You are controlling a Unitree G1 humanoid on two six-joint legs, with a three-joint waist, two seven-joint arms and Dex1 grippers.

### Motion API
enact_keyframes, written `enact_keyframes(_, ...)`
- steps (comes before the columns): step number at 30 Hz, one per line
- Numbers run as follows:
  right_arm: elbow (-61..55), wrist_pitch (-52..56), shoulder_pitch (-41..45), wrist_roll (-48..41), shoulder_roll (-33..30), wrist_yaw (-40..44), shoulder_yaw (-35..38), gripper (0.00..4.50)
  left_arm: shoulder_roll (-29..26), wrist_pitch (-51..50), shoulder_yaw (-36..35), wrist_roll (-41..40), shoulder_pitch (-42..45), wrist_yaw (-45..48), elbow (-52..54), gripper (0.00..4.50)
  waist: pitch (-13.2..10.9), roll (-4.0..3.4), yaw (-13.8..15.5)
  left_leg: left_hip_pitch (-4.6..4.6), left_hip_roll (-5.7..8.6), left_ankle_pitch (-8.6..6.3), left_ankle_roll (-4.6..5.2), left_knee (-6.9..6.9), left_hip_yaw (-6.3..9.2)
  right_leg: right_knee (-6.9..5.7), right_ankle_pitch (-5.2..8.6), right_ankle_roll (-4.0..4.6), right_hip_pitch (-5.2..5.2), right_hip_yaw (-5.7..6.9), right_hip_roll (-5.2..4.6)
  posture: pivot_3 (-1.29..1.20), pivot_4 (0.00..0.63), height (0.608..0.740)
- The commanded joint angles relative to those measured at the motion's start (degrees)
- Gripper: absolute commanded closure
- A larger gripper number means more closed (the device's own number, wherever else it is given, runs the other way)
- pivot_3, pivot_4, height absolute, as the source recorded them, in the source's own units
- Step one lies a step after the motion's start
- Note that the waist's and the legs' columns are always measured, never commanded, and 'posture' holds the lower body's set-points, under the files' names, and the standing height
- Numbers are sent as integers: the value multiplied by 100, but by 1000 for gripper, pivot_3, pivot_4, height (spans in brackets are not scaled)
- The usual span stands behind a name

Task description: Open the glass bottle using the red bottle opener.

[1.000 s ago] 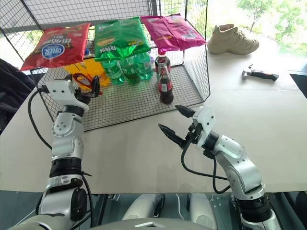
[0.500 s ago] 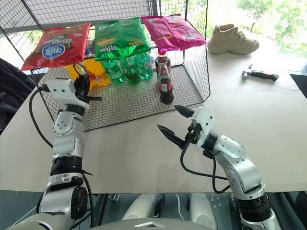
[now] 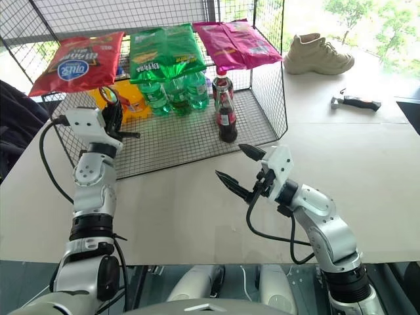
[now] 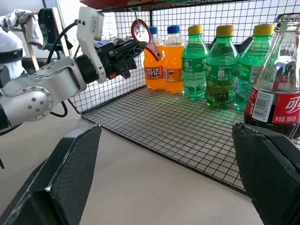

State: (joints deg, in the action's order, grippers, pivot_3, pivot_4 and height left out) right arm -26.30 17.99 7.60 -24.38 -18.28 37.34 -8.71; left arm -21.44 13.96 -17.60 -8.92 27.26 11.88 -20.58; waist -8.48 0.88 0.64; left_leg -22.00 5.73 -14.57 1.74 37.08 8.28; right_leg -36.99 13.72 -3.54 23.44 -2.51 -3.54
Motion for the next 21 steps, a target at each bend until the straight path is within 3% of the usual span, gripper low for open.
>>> enact_keyframes(1,-119,-150,44,-1,-3,42,-1,0,-14,113,-18,120,-91,-216,353,4158,0,0,1,0,0,0,0,0,0,0,0,0,0,0,0,0,150,732)
enact_keyframes(12,-114,-158,39,8,-4,37,-22,0,0,104,1,207,-231,-453,566,4348,1,1,-3,1,0,0,0,2,-1,-6,0,0,0,0,1,0,150,732)
enact_keyframes(21,-72,-209,30,47,27,24,-44,0,164,15,90,1062,-659,-1329,1324,4348,1,2,-2,1,0,0,0,2,-3,-7,0,0,1,-3,1,0,150,732)
